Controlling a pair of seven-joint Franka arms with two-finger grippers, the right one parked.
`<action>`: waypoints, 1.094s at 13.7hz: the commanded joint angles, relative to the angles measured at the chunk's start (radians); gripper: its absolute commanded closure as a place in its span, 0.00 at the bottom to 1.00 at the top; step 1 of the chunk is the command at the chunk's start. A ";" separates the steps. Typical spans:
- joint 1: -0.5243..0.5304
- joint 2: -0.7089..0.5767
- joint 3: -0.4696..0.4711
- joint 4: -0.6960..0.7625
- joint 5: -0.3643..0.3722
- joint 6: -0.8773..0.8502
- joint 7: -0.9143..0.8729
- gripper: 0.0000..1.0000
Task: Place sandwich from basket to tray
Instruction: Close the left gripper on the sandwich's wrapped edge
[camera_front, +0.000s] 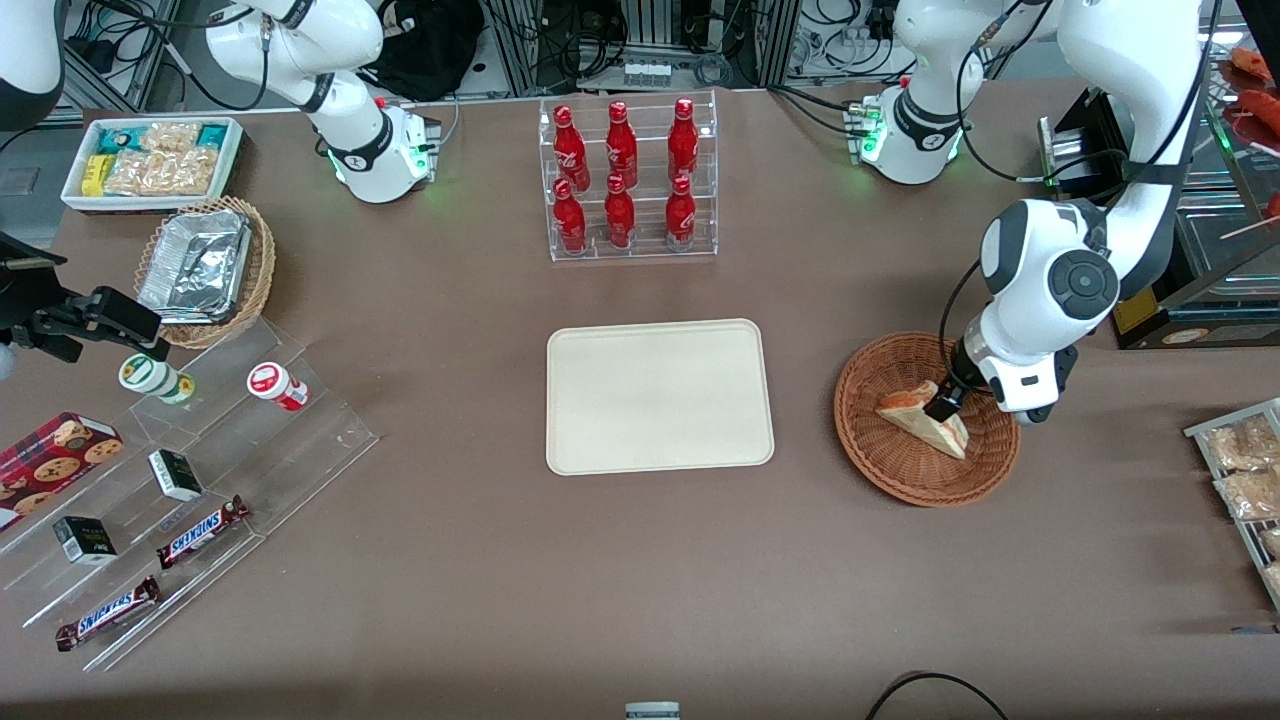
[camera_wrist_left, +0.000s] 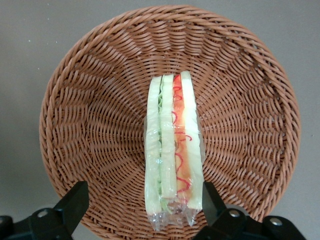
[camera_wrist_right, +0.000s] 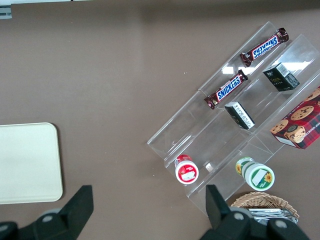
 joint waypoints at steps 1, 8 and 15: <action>0.012 0.023 -0.017 -0.008 -0.005 0.050 -0.027 0.00; 0.012 0.071 -0.031 -0.003 -0.007 0.114 -0.046 0.00; 0.012 0.075 -0.031 0.027 -0.005 0.098 -0.030 0.93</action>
